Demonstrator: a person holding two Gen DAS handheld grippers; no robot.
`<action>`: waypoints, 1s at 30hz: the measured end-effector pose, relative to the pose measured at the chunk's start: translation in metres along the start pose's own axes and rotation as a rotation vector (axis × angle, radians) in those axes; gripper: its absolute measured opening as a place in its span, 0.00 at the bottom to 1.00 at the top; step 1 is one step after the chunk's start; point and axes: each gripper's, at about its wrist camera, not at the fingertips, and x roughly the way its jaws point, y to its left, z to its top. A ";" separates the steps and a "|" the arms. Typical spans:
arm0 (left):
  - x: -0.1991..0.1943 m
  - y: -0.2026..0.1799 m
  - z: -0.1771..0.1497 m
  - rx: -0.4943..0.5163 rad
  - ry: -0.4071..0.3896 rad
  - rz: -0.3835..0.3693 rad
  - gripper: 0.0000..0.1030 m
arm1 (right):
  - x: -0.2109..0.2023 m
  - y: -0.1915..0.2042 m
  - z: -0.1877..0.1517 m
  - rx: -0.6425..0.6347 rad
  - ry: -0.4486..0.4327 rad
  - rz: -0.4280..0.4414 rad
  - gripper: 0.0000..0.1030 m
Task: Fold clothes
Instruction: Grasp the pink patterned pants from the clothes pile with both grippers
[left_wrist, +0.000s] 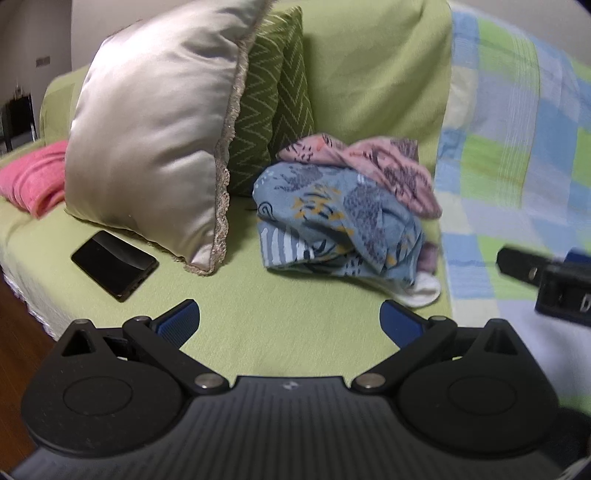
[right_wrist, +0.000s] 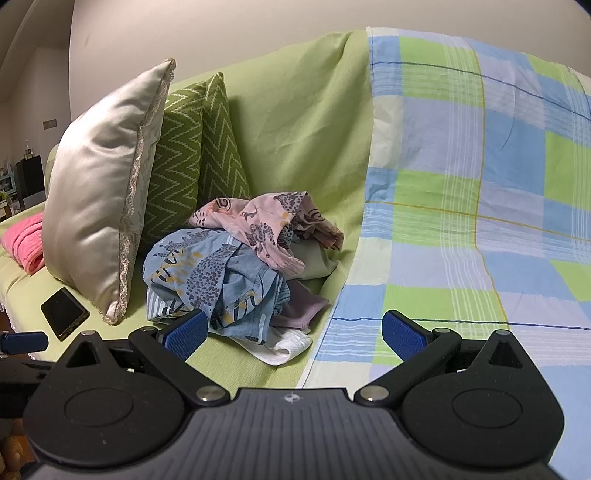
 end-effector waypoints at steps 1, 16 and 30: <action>-0.001 0.005 0.001 -0.030 -0.003 -0.020 0.99 | 0.000 -0.001 0.000 0.003 0.005 0.004 1.00; 0.063 0.006 0.072 0.305 -0.121 -0.090 0.99 | 0.088 0.000 0.065 -0.244 0.035 0.132 0.98; 0.137 -0.029 0.084 0.526 -0.135 -0.163 0.69 | 0.177 -0.006 0.093 -0.210 0.094 0.279 0.01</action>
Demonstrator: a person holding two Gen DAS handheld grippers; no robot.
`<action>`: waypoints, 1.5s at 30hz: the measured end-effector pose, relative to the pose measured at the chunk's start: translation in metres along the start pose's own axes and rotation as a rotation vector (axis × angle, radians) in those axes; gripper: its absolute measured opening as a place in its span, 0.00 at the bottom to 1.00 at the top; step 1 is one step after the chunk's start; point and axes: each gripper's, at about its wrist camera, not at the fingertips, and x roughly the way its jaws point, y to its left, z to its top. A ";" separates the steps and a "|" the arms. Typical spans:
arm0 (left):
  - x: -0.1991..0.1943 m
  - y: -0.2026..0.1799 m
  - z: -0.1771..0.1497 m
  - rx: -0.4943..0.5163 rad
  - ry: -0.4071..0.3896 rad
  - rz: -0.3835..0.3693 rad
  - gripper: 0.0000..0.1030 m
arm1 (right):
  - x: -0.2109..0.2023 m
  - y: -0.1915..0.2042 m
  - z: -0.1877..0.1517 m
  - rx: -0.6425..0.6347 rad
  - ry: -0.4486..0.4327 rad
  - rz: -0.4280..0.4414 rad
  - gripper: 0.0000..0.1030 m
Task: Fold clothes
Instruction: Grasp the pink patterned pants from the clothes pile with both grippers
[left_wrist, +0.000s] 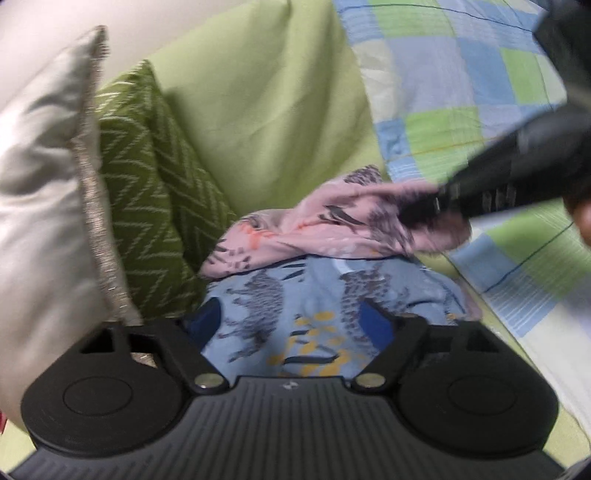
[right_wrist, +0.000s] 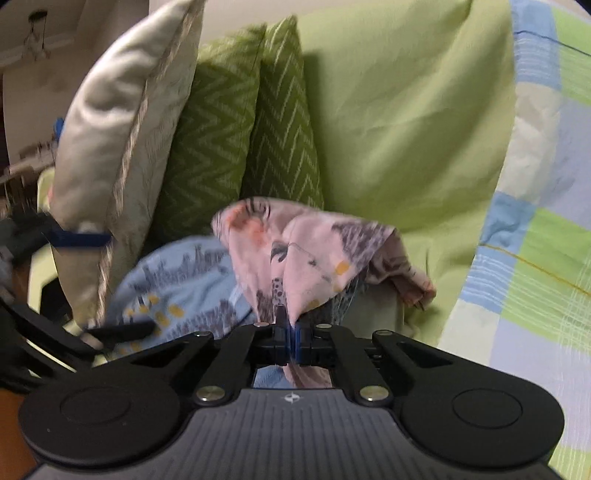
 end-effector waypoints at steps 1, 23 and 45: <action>0.001 -0.003 0.002 0.005 0.002 -0.006 0.67 | -0.005 -0.002 0.004 0.004 -0.013 0.003 0.01; -0.055 -0.067 0.040 0.160 -0.125 0.064 0.91 | -0.185 0.001 0.064 -0.009 -0.139 -0.010 0.42; 0.029 -0.045 0.016 0.051 -0.100 -0.044 0.92 | 0.021 -0.055 0.035 0.070 -0.070 0.067 0.07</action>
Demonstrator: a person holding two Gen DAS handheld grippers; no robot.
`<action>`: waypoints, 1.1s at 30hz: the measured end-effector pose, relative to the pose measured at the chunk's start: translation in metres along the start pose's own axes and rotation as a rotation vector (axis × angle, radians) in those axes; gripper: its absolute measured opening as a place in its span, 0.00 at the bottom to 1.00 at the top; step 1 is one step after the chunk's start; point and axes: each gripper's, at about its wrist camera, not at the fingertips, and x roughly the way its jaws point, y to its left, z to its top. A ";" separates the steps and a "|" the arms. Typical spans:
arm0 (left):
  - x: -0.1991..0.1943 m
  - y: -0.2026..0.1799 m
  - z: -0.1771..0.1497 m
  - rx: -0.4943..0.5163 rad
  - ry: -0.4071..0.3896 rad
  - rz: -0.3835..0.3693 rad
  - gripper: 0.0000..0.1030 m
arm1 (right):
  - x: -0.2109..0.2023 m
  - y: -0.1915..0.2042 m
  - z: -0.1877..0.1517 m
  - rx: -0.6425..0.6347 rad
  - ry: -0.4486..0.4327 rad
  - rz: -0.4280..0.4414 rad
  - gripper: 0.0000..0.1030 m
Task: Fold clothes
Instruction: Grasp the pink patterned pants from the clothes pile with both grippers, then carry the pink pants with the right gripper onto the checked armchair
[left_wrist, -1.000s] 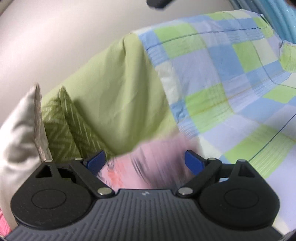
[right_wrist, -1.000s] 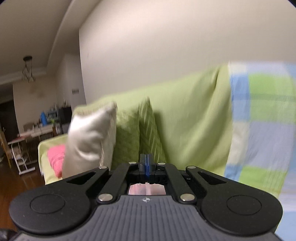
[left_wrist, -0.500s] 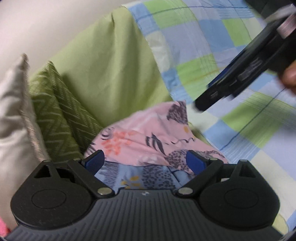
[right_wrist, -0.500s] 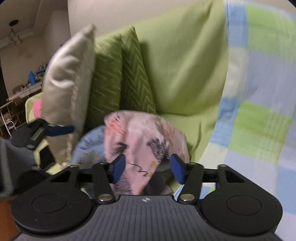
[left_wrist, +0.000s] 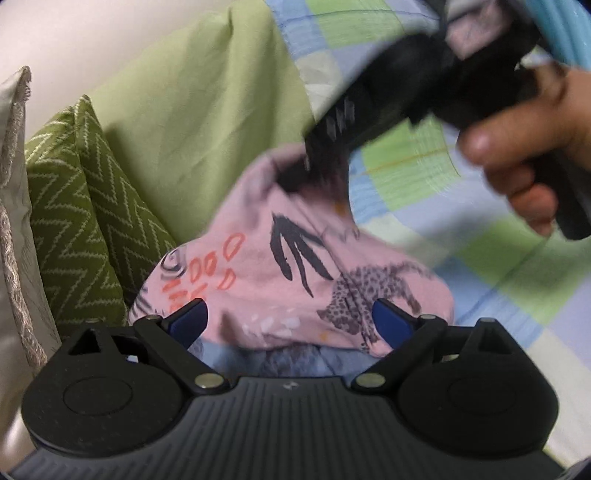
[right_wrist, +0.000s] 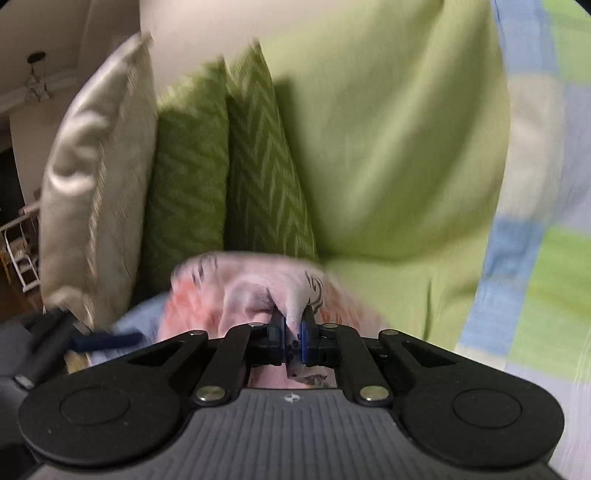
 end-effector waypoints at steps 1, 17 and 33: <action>-0.002 0.002 0.006 -0.016 -0.015 0.006 0.92 | -0.007 0.004 0.007 -0.009 -0.027 -0.007 0.06; -0.116 -0.018 0.094 -0.066 -0.258 -0.084 0.91 | -0.239 0.051 0.114 -0.010 -0.399 -0.124 0.05; -0.198 -0.176 0.116 0.069 -0.229 -0.547 0.91 | -0.443 0.007 -0.017 0.326 -0.160 -0.403 0.06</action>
